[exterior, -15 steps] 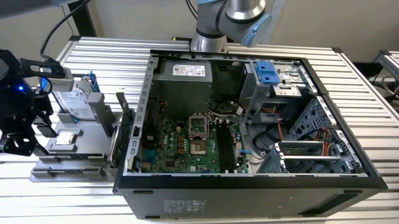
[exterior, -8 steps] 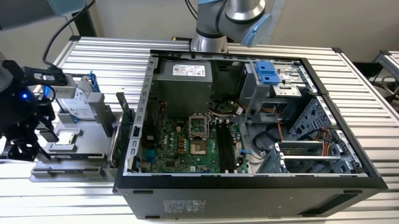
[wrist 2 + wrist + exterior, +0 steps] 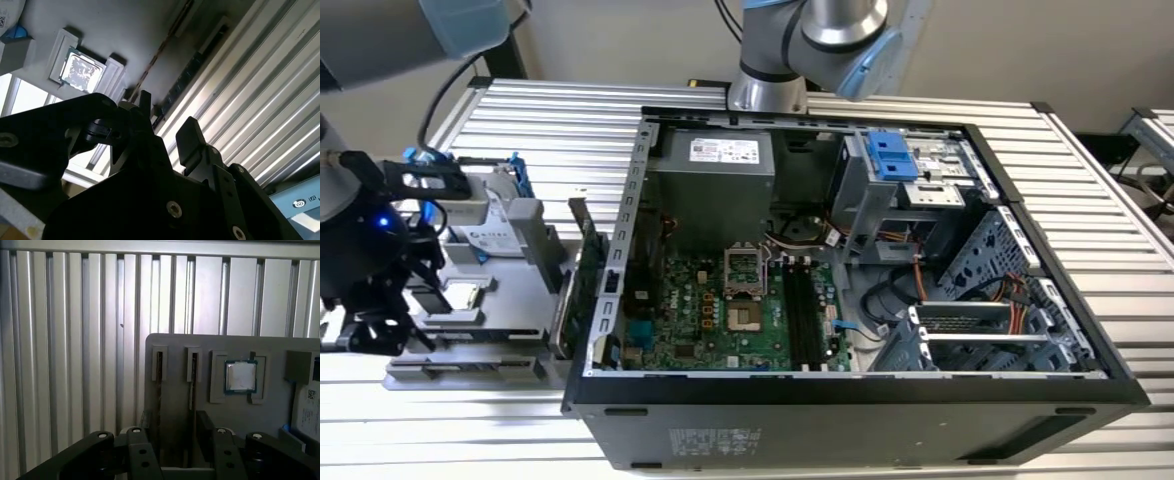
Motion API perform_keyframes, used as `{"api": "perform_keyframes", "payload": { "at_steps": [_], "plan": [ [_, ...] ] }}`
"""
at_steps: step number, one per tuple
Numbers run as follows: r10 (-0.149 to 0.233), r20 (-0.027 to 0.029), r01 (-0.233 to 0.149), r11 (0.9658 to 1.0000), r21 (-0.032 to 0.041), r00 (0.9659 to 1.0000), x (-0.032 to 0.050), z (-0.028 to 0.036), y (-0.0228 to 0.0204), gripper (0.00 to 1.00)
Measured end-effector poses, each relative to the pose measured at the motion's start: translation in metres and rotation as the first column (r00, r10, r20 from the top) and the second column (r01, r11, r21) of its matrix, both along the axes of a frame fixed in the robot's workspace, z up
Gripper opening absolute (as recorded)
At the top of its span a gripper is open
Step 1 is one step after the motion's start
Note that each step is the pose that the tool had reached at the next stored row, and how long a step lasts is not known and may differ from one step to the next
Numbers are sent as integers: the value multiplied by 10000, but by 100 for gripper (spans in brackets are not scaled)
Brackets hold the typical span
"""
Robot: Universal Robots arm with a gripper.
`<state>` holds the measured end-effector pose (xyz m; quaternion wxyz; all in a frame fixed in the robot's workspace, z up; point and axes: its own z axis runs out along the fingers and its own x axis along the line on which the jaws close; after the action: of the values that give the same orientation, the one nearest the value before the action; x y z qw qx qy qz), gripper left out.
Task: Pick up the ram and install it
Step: 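Pick up the ram and move it above insertion slot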
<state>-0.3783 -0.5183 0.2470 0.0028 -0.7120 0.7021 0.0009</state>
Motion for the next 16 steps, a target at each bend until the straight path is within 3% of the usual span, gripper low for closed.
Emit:
{"api": "perform_keyframes", "payload": {
  "at_steps": [16],
  "plan": [
    [0,1,0,10000,0,10000,3,-292,-84,100]
  ]
}}
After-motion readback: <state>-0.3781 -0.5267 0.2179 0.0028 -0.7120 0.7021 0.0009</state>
